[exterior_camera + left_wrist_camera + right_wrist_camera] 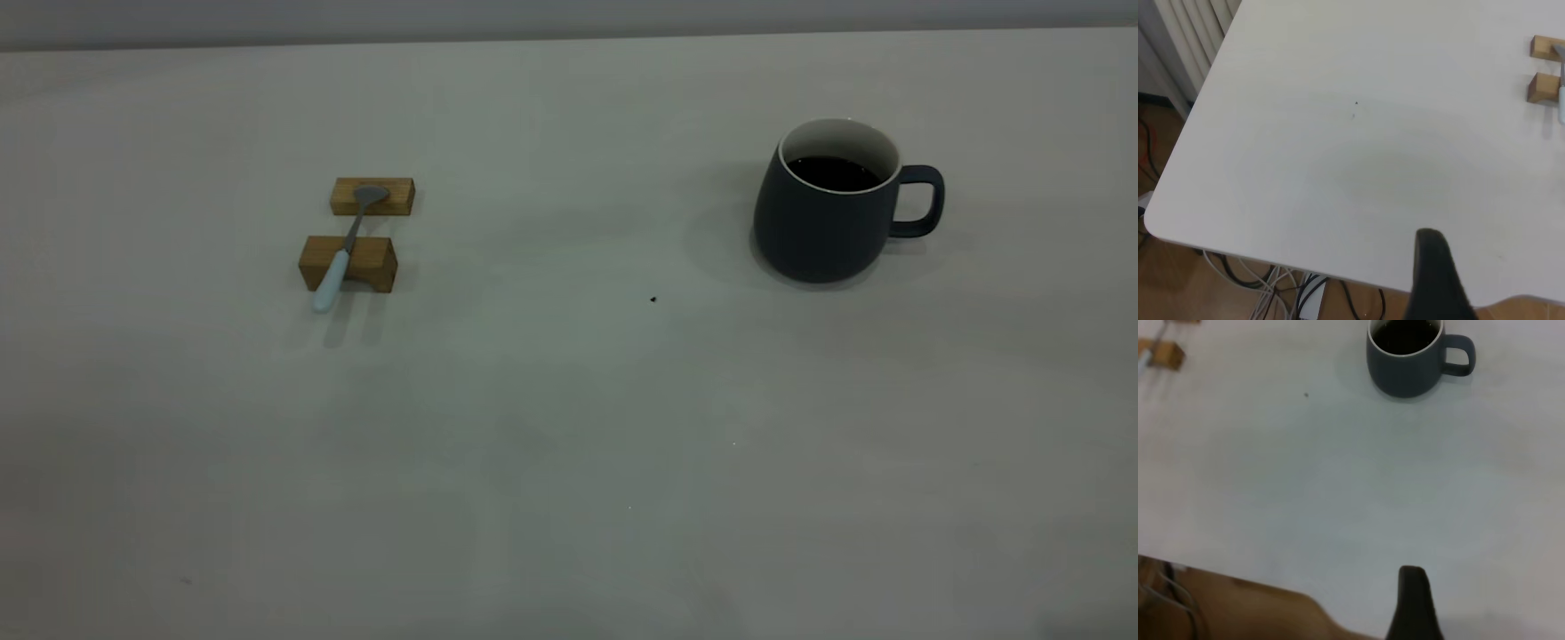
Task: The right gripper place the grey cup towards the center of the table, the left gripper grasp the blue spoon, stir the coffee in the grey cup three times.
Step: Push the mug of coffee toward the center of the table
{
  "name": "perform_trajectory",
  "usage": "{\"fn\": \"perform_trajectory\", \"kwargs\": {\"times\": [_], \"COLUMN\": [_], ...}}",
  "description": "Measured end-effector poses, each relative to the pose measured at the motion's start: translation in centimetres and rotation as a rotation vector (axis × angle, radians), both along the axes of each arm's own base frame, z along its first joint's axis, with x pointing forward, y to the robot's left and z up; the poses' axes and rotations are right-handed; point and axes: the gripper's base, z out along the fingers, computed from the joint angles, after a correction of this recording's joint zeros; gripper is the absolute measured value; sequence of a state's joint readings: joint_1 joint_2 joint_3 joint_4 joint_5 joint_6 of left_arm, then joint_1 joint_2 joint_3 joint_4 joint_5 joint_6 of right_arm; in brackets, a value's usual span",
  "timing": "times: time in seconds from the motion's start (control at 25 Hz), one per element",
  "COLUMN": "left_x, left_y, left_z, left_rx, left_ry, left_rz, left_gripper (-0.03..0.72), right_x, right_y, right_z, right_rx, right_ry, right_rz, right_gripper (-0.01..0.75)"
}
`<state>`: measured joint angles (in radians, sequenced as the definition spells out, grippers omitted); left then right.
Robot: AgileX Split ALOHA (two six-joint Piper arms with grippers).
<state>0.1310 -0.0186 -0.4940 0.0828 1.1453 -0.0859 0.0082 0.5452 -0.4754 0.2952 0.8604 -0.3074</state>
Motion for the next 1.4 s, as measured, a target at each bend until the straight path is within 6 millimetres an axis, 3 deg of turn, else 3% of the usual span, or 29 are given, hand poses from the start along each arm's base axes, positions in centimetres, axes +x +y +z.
{"fn": "perform_trajectory", "kwargs": {"times": [0.36,0.8,1.04,1.2,1.4], "left_x": [0.0,0.0,0.0,0.0,0.0], "left_y": [0.0,0.0,0.0,0.0,0.0], "left_z": [0.0,0.0,0.0,0.0,0.0], "left_rx": [0.0,0.0,0.0,-0.001,-0.001], "left_ry": [0.0,0.0,0.0,0.0,0.0], "left_rz": [0.0,0.0,0.0,0.001,0.001], "left_gripper": [0.545,0.545,0.545,0.545,0.545], "right_x": [11.3,22.2,26.8,29.0,30.9], "right_y": [-0.4,-0.1,1.0,0.0,-1.2], "right_z": [-1.3,-6.5,-12.2,-15.6,-18.3], "right_rx": [-0.189,-0.348,-0.508,-0.63,-0.653], "right_ry": [0.062,0.146,0.161,0.119,0.062], "right_rz": [0.137,0.386,0.732,0.98,1.083], "right_gripper": [0.599,0.585,0.583,0.58,0.568]}}
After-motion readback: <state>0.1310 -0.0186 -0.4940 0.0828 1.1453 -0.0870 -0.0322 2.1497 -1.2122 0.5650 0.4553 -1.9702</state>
